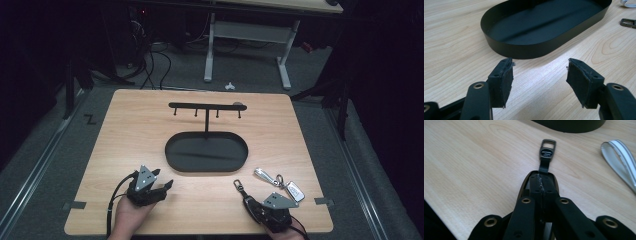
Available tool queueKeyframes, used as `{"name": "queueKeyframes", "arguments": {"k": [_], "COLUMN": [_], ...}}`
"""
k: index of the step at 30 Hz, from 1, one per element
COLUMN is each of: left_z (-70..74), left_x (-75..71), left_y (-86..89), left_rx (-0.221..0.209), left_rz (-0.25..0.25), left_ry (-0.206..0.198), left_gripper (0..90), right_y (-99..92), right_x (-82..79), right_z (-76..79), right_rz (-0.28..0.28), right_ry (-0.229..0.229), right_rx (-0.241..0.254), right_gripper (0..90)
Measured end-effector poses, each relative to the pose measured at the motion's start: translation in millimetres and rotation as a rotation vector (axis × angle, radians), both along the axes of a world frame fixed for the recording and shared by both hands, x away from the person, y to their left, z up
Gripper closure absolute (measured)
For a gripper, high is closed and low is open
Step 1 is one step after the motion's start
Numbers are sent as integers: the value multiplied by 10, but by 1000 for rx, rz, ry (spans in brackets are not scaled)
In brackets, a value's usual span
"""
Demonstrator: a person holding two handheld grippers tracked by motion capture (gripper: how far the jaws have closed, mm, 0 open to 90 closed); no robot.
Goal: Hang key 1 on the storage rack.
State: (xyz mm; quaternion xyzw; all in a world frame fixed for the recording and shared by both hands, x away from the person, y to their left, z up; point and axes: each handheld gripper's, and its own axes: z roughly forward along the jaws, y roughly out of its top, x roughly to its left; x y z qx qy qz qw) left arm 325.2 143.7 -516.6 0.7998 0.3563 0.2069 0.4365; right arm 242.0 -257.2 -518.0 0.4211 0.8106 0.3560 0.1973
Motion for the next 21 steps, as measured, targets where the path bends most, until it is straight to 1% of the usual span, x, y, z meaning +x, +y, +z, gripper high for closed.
{"name": "queueKeyframes", "arguments": {"k": [3, 11, 16, 21], "left_z": [-3, -18, -20, -19], "left_x": [-16, -51, -48, -47], "left_y": [37, 106, 103, 92], "left_rx": [-1, -4, -4, 1], "left_rz": [7, 21, 20, 15], "left_ry": [2, 10, 11, 11], "left_gripper": [381, 381, 381, 381], "right_y": [-31, -90, -103, -147], "right_x": [36, 156, 140, 120], "right_z": [10, 18, 72, 100], "right_rz": [-4, -29, -30, -40], "right_ry": [-9, -20, -38, -41], "right_rx": [-4, 8, 17, 25], "right_gripper": [900, 900, 898, 867]}}
